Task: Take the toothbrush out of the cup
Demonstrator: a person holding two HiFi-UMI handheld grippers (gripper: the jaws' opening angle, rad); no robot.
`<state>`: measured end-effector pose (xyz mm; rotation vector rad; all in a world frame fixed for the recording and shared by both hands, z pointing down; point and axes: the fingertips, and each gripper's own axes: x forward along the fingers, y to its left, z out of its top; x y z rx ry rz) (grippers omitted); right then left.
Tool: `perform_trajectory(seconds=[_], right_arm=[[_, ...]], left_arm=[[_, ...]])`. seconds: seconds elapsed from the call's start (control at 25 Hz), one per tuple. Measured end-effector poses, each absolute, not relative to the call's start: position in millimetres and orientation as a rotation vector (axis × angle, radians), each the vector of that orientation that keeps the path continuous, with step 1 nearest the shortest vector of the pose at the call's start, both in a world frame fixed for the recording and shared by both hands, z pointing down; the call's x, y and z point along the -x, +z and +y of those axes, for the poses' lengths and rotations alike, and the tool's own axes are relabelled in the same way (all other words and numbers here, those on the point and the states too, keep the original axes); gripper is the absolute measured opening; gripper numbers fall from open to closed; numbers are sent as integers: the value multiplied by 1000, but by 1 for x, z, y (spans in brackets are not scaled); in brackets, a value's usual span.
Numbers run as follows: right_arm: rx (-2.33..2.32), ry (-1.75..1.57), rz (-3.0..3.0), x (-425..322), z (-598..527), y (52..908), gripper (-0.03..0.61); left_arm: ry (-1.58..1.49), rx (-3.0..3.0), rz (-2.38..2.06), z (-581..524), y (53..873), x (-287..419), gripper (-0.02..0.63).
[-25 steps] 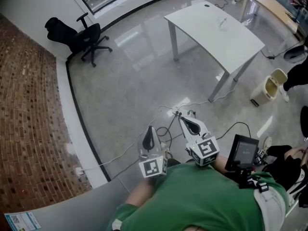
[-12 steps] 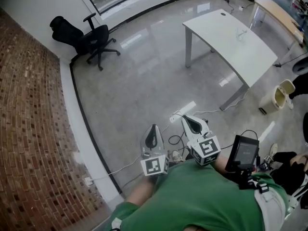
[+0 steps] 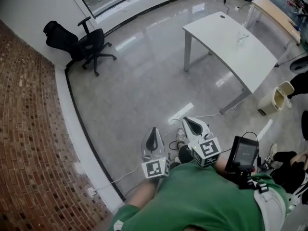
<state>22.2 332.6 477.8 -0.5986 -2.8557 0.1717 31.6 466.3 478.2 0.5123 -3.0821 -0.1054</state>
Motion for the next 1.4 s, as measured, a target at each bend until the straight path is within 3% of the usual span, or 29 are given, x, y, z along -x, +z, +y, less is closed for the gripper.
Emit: perform_trajectory(seconds=[0.44,0.8,1.4], right_arm=[[504,195,-2887,104,306,466,3],[301,252,-2952,187,223,470,3],[-178,304,-2990,203,116,484,3]], left_arm=[[-58,-667,-3061,433,467,106,6],[-8,-922,-3003,340,457,210,6],[88,-1472,-2772,209,457,264,6]])
